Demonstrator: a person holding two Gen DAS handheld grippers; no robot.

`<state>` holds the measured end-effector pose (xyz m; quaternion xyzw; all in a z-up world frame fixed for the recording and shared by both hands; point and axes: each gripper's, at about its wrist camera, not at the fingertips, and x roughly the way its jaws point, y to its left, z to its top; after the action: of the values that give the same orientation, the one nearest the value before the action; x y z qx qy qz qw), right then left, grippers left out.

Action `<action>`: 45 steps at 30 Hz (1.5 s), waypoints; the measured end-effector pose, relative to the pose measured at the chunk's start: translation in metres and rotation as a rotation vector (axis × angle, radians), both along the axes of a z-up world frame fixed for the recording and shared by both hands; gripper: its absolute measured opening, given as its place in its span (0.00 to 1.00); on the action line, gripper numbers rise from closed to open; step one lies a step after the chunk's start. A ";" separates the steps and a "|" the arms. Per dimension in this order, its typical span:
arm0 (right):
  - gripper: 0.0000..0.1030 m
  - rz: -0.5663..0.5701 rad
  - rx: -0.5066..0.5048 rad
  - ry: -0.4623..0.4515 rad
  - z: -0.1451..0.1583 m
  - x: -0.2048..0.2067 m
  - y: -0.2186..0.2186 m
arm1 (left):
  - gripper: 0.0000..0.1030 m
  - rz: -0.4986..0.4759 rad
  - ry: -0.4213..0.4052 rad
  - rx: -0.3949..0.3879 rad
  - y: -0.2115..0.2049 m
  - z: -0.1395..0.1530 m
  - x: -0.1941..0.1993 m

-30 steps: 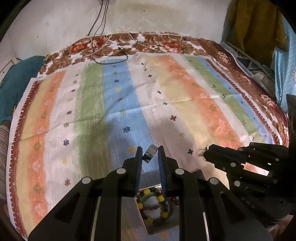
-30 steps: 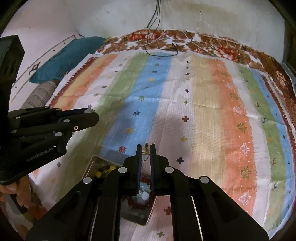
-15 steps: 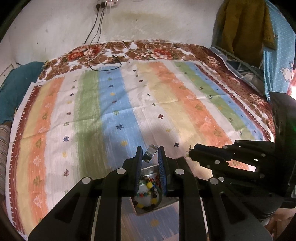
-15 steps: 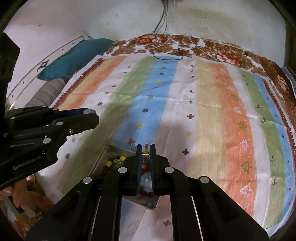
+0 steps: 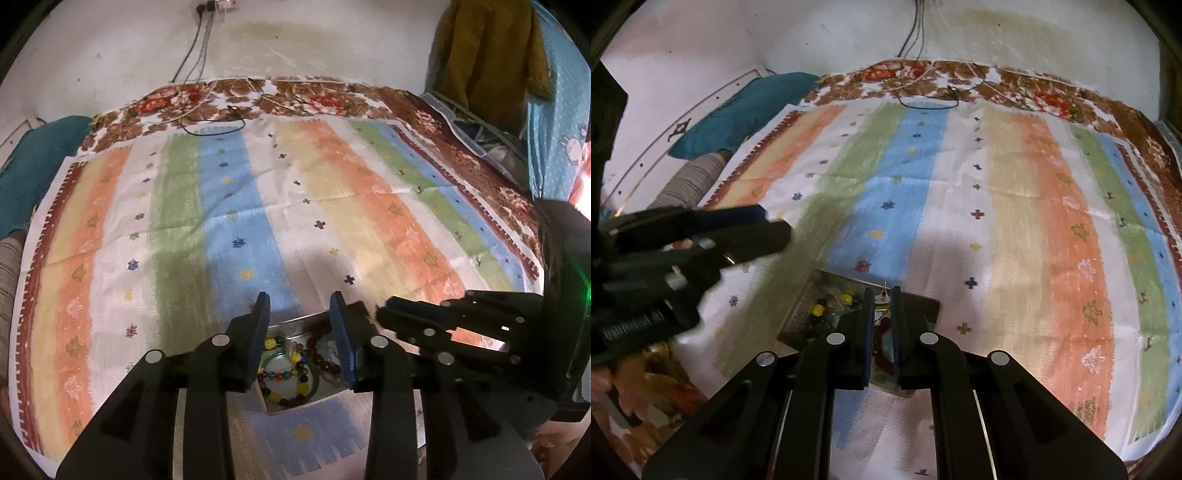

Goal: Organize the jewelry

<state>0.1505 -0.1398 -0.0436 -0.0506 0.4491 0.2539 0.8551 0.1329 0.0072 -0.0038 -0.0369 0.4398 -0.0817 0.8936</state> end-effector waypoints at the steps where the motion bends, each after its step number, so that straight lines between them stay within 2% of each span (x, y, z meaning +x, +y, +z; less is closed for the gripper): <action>1: 0.21 -0.004 -0.004 0.003 -0.001 -0.001 -0.003 | 0.40 0.012 0.000 -0.007 0.004 0.001 -0.001; 3: 0.37 -0.009 0.004 0.005 0.000 -0.002 -0.008 | 0.42 0.026 0.000 -0.015 0.008 0.002 -0.005; 6: 0.37 -0.007 0.015 0.000 0.002 -0.005 -0.012 | 0.51 0.033 -0.006 -0.019 0.013 0.003 -0.014; 9: 0.38 -0.008 0.016 -0.006 0.003 -0.009 -0.015 | 0.56 0.039 -0.003 -0.020 0.015 0.001 -0.021; 13: 0.48 -0.007 0.007 -0.026 0.005 -0.015 -0.020 | 0.66 0.042 -0.001 -0.011 0.019 0.000 -0.030; 19: 0.55 -0.009 -0.005 -0.062 0.009 -0.030 -0.033 | 0.80 0.032 -0.007 0.003 0.019 0.000 -0.043; 24: 0.64 -0.009 -0.009 -0.089 0.012 -0.041 -0.042 | 0.88 0.028 0.001 0.019 0.019 -0.003 -0.054; 30: 0.74 0.002 -0.019 -0.110 0.012 -0.052 -0.045 | 0.94 0.031 0.004 0.016 0.021 -0.007 -0.068; 35: 0.81 0.009 -0.018 -0.115 0.012 -0.057 -0.045 | 0.94 0.008 -0.022 0.050 0.014 -0.006 -0.082; 39: 0.89 0.023 -0.020 -0.121 0.012 -0.063 -0.045 | 0.94 0.011 -0.035 0.036 0.013 -0.004 -0.088; 45: 0.93 0.027 -0.001 -0.122 0.014 -0.070 -0.046 | 0.94 0.032 -0.067 0.058 0.010 -0.001 -0.097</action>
<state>0.0806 -0.1860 -0.0294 -0.0724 0.3956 0.2616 0.8774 0.0364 0.0175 -0.0052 -0.0152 0.4113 -0.0556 0.9097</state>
